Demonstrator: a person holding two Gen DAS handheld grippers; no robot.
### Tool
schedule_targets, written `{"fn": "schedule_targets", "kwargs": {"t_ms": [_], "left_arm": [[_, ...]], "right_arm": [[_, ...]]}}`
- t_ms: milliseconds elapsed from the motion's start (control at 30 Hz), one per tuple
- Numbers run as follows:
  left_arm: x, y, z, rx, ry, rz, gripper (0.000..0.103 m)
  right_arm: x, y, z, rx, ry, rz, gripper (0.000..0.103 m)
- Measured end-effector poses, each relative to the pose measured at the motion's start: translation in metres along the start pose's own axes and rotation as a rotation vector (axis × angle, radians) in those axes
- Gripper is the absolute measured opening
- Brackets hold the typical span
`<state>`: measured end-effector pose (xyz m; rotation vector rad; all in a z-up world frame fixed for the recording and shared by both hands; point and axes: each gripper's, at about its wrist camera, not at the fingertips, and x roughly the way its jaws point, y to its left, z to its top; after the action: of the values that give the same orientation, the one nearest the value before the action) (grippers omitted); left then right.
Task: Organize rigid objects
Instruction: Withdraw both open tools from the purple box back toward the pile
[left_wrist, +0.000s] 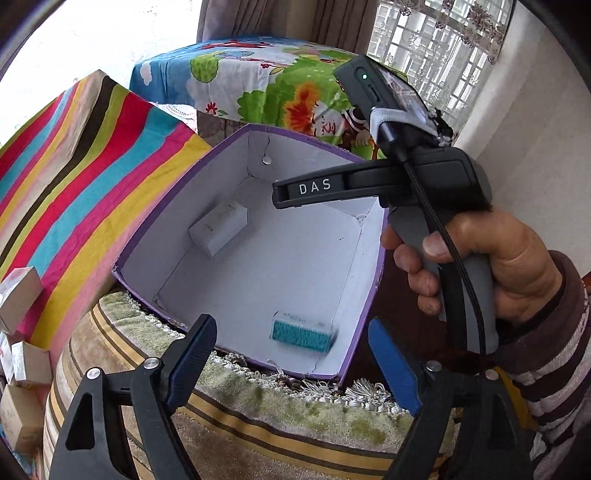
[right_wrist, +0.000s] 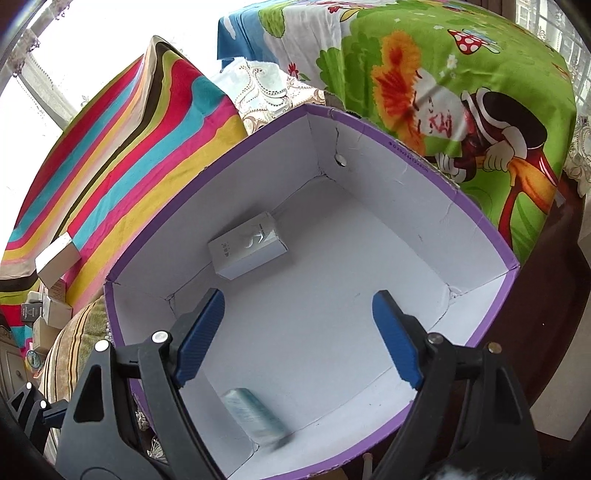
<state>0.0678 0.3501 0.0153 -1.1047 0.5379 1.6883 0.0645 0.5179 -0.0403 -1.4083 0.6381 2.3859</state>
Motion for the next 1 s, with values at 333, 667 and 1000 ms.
{"fn": "schedule_targets", "kwargs": {"t_ms": [333,667,1000], "left_arm": [[-0.023,0.026,-0.013,-0.121,-0.082,-0.050,0.087],[-0.063,0.061,-0.039,-0.249,-0.187,-0.016,0.087],[-0.112,0.118,-0.083,-0.440,-0.314,0.069,0.087]], "right_arm": [[-0.002,0.025,-0.001,-0.066,0.006,0.018,0.086],[-0.014,0.061,-0.003,-0.155,-0.007,0.023,0.088],[-0.023,0.110,-0.008,-0.244,-0.004,0.064,0.089]]}}
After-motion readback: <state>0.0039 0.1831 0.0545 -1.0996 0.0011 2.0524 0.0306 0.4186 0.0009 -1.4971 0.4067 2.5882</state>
